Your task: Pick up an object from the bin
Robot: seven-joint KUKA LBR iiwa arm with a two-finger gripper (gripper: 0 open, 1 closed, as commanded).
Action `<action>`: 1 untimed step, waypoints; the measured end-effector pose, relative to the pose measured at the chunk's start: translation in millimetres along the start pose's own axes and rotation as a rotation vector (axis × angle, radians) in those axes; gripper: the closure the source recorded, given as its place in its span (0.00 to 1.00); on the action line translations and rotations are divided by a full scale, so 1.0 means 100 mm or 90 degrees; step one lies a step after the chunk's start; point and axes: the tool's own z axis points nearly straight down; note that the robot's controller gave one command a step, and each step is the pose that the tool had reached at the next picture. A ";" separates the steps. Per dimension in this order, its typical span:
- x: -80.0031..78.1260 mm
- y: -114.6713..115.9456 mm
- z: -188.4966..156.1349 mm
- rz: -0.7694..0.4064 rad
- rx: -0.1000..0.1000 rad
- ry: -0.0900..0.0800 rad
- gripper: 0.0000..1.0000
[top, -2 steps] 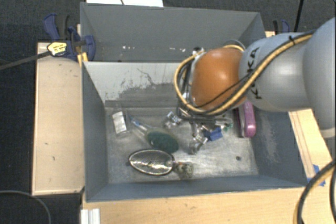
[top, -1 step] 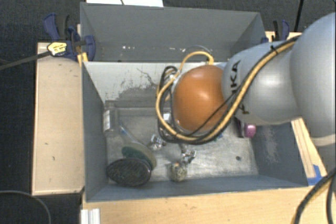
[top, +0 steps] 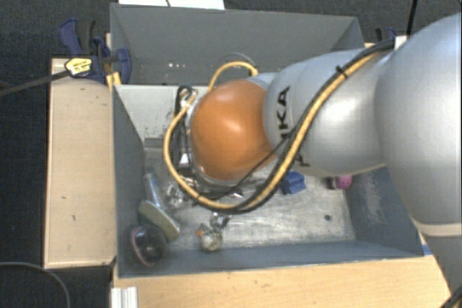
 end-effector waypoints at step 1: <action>1.08 -0.62 -0.47 0.067 -0.001 -0.001 0.00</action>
Offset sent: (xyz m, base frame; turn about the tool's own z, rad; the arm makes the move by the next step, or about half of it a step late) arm 0.0080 -0.1183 0.0458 0.0932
